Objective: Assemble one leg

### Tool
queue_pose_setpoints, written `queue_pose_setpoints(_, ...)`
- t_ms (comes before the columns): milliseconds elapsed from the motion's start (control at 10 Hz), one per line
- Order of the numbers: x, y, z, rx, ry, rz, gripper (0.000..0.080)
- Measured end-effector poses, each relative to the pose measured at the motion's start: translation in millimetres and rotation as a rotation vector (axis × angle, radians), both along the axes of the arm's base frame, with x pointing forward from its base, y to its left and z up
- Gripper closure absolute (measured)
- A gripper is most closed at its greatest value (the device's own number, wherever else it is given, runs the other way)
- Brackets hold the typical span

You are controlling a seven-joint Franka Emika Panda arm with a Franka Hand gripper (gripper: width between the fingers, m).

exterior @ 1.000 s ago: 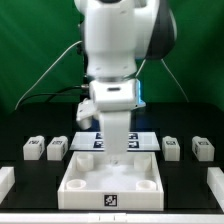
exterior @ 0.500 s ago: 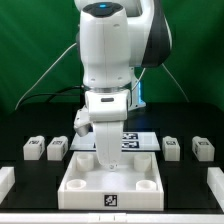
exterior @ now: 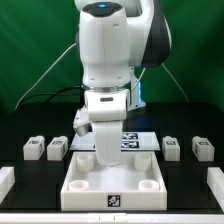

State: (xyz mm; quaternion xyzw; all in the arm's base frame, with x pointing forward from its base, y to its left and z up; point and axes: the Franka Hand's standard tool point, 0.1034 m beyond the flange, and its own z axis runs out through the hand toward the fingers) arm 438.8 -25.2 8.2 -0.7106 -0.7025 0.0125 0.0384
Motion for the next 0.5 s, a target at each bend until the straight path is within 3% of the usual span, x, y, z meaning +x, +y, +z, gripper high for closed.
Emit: queue_pose_setpoints(500,1.4,-0.2,0.5,0.0,-0.006,-0.001,0.0735)
